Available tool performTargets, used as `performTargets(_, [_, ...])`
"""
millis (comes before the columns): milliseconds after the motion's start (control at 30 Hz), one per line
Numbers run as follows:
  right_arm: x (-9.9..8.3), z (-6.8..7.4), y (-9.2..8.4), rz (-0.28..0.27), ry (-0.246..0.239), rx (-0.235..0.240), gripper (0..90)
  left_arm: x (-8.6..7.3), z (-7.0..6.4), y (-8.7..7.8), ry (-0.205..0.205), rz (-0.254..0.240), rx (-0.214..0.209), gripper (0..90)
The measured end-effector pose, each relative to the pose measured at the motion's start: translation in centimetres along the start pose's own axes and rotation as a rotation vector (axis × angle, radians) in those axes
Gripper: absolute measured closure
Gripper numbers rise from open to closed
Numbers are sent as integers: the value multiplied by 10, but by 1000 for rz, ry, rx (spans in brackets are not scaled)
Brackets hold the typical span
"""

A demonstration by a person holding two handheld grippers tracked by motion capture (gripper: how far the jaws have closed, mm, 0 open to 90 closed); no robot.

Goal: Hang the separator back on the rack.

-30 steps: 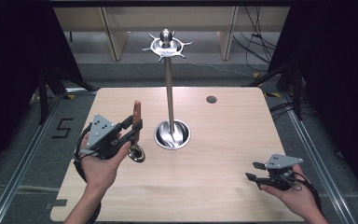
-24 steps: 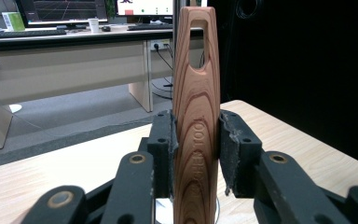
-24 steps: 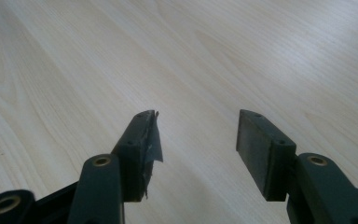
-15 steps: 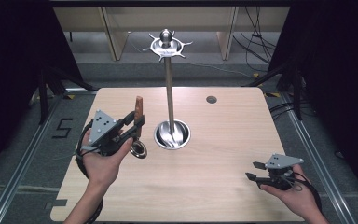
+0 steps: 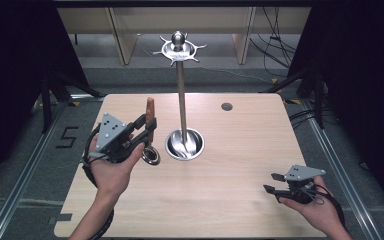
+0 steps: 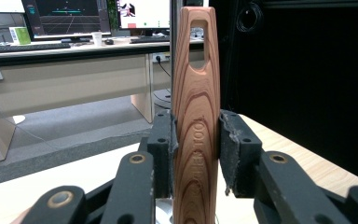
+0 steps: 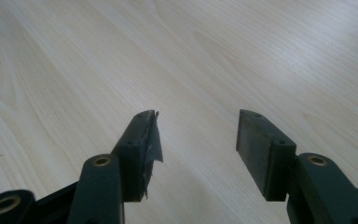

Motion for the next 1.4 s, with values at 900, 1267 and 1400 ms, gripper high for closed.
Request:
performTargets(900, [1,-1,-1,-15,-2,-8,482,20,-5,12,11,-26,25,672])
performTargets(1267, [1,-1,-1,-12,1,-6,482,30,-10,20,16,-38,18,672])
performTargets(1400, [1,-1,-1,-12,2,-5,482,34,-10,23,37,-47,22,672])
Point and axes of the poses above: each handheld gripper's, and its own axes: y roughly forward along the jaws, x roughly out of its top, z roughly to its left, the point moved 9 cm from there along y, roughly forward along the jaws, and after that the axes turned 2 degrees about y, right-handed, at the moved point
